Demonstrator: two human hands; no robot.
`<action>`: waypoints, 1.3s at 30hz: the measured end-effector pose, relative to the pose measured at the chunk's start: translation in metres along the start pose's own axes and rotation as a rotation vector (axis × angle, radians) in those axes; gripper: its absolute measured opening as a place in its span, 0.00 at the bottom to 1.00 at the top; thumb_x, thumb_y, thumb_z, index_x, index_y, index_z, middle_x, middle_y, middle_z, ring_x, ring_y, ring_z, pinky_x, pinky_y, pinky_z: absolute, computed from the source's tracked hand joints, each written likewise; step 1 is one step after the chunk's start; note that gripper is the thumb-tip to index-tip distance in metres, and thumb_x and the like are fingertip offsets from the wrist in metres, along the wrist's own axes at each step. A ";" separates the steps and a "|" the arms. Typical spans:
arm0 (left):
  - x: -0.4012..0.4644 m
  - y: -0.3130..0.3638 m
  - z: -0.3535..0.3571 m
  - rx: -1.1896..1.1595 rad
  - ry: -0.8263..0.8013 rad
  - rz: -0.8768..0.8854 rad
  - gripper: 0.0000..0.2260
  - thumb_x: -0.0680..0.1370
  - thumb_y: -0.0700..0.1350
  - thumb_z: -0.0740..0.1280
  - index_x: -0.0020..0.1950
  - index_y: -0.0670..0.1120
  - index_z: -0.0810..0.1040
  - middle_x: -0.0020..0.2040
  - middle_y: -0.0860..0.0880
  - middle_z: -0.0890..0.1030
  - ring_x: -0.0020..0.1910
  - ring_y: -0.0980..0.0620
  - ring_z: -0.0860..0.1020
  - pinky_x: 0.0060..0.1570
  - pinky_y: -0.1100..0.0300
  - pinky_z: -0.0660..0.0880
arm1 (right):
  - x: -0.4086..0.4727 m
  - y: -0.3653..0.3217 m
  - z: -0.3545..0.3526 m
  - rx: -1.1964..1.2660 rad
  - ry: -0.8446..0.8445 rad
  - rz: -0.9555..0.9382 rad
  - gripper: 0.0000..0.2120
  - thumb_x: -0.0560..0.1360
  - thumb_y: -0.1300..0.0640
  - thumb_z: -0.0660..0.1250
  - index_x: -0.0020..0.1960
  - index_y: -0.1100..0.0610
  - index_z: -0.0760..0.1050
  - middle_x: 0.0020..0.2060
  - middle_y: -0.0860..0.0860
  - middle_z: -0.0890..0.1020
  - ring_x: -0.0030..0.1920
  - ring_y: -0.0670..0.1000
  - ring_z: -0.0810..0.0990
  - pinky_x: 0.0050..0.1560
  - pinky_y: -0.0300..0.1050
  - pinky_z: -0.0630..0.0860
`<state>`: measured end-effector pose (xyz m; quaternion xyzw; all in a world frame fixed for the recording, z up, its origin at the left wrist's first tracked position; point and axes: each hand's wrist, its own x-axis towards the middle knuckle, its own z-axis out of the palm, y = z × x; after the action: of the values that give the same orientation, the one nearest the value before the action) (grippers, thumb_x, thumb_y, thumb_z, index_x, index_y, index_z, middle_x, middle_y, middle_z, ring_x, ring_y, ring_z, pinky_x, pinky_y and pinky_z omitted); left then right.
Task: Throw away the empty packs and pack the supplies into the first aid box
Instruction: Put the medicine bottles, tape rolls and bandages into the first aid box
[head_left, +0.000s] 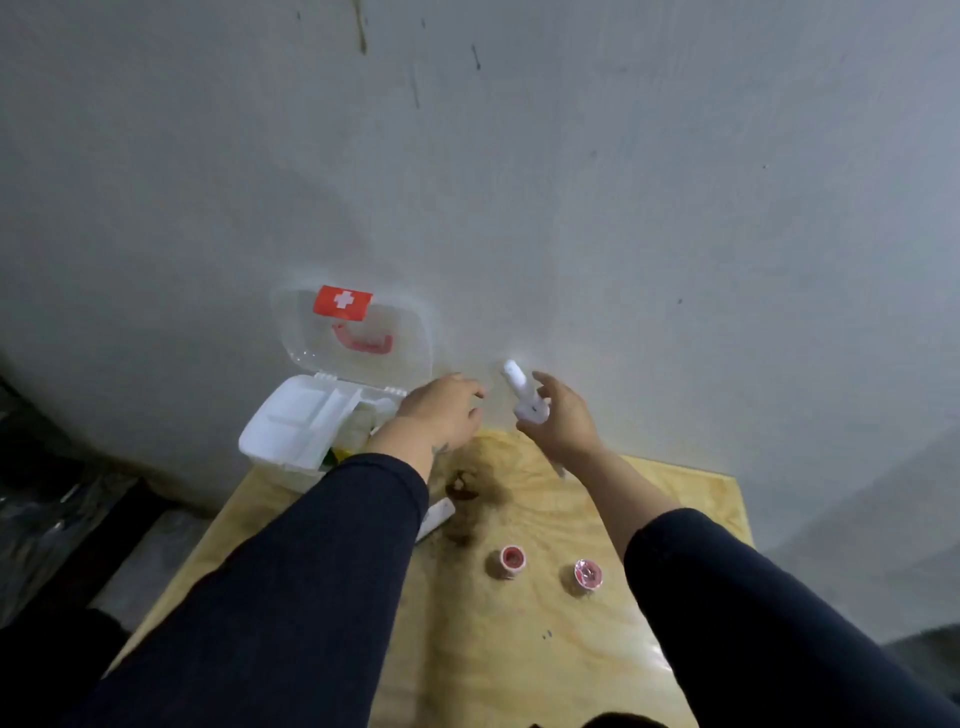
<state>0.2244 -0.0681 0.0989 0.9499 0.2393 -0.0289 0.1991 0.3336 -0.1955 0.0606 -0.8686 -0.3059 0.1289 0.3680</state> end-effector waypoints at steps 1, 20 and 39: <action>-0.003 -0.004 -0.005 -0.002 0.014 0.015 0.17 0.81 0.45 0.59 0.69 0.49 0.71 0.72 0.50 0.70 0.67 0.46 0.72 0.65 0.50 0.71 | 0.000 -0.008 0.000 0.026 0.016 0.014 0.27 0.73 0.59 0.70 0.70 0.58 0.68 0.61 0.56 0.77 0.60 0.57 0.77 0.51 0.42 0.70; -0.057 -0.202 -0.037 0.126 -0.135 0.011 0.35 0.77 0.63 0.60 0.78 0.49 0.55 0.79 0.50 0.58 0.75 0.45 0.62 0.71 0.50 0.64 | -0.026 -0.190 0.123 0.506 0.207 0.032 0.21 0.74 0.60 0.69 0.65 0.55 0.71 0.58 0.51 0.79 0.54 0.49 0.78 0.56 0.50 0.80; -0.066 -0.234 0.004 0.045 -0.129 0.018 0.30 0.81 0.59 0.53 0.79 0.47 0.52 0.80 0.54 0.49 0.79 0.42 0.50 0.77 0.51 0.50 | -0.050 -0.162 0.204 -0.074 0.026 0.173 0.27 0.74 0.60 0.68 0.70 0.57 0.62 0.63 0.58 0.76 0.60 0.59 0.76 0.54 0.48 0.73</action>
<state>0.0568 0.0896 0.0199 0.9524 0.2169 -0.0936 0.1928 0.1323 -0.0250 0.0353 -0.9063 -0.2293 0.1375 0.3273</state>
